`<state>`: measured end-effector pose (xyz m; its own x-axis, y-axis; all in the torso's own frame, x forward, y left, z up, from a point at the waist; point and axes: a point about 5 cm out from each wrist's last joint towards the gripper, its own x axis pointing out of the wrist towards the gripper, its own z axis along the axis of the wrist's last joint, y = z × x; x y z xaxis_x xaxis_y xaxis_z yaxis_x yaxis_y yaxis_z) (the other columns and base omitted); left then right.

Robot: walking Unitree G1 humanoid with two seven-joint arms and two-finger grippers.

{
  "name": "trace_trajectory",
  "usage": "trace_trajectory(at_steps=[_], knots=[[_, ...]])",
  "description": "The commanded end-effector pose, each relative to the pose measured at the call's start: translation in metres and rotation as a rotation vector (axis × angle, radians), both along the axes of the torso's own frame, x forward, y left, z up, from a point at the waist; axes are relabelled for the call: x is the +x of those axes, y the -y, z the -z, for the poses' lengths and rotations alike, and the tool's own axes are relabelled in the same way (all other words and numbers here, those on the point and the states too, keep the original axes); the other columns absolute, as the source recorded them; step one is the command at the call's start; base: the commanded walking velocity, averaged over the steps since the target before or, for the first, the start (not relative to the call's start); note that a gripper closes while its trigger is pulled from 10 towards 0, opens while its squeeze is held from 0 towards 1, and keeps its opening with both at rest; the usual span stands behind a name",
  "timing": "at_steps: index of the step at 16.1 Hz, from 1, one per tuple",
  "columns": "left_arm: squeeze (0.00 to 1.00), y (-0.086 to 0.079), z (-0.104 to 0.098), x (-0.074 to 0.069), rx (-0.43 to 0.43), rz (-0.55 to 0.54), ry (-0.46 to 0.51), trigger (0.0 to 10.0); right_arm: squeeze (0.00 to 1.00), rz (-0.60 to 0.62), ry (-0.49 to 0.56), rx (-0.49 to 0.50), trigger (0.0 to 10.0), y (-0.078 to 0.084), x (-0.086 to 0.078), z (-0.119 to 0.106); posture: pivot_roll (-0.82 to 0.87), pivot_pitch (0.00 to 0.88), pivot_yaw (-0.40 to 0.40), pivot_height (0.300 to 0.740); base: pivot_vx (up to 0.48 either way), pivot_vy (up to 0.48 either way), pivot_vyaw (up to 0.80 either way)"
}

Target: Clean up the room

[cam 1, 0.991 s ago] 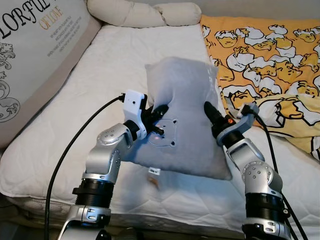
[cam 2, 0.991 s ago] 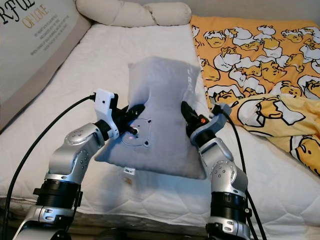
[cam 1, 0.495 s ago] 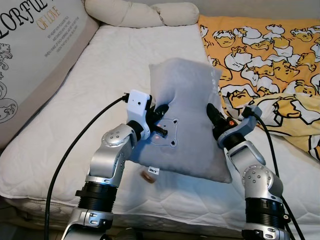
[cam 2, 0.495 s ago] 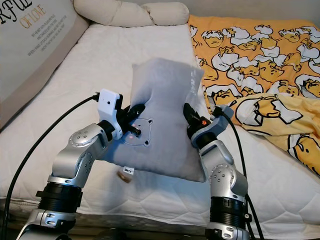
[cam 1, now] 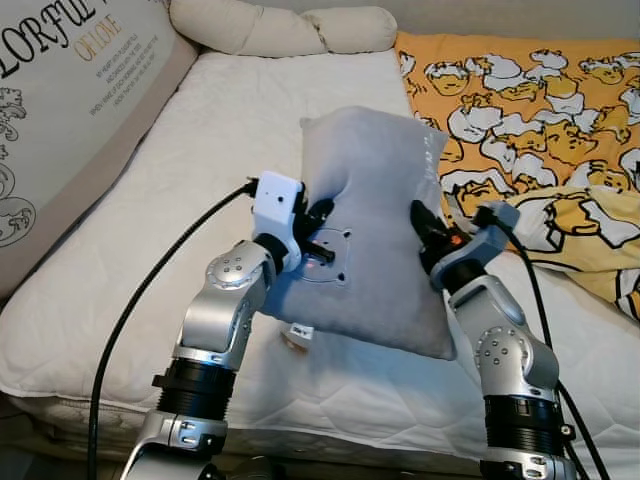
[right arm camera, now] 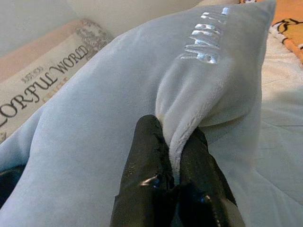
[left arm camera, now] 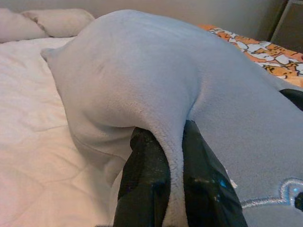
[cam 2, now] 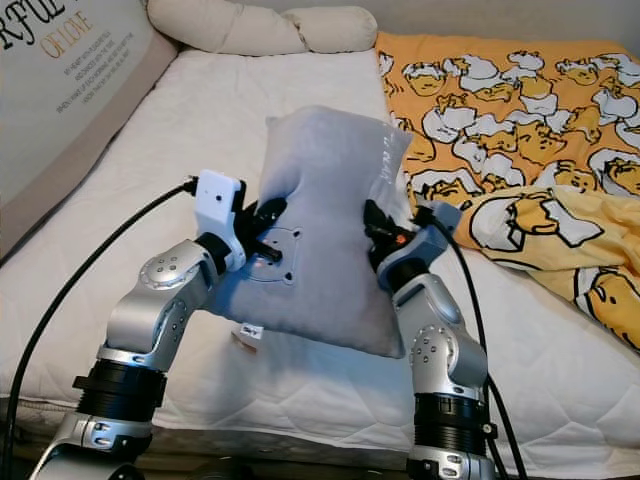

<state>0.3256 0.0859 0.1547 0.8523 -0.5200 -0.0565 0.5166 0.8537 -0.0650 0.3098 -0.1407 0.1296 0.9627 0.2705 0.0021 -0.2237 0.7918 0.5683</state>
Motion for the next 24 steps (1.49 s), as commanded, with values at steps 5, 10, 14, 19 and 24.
trace_trajectory(at_steps=[5, 10, 14, 19, 24], knots=[[0.0, -0.003, -0.012, 0.005, 0.009, -0.026, 0.05, 10.0, 0.0, -0.044, 0.007, 0.007, 10.0, -0.014, 0.0, -0.002, -0.07, 0.0, 0.03, 0.74, 0.0, 0.293, -0.32], [0.0, 0.0, -0.011, 0.006, 0.019, -0.013, 0.046, 10.0, 0.0, -0.009, -0.007, 0.0, 10.0, -0.012, 0.001, 0.0, -0.07, 0.0, 0.035, 0.74, 0.0, 0.369, 0.0], [0.0, -0.001, -0.012, 0.007, 0.015, -0.016, 0.041, 10.0, 0.0, 0.009, -0.014, 0.003, 10.0, -0.011, 0.001, 0.002, -0.07, 0.0, 0.038, 0.74, 0.0, 0.373, 0.0], [0.0, -0.001, -0.012, 0.008, 0.017, -0.012, 0.04, 10.0, 0.0, 0.029, -0.029, 0.013, 10.0, -0.01, 0.003, 0.003, -0.07, 0.0, 0.038, 0.74, 0.0, 0.369, 0.0], [0.0, -0.001, -0.012, 0.008, 0.014, -0.012, 0.037, 10.0, 0.0, 0.059, -0.047, -0.005, 10.0, -0.007, 0.004, 0.006, -0.07, 0.0, 0.04, 0.74, 0.0, 0.369, -0.66]])
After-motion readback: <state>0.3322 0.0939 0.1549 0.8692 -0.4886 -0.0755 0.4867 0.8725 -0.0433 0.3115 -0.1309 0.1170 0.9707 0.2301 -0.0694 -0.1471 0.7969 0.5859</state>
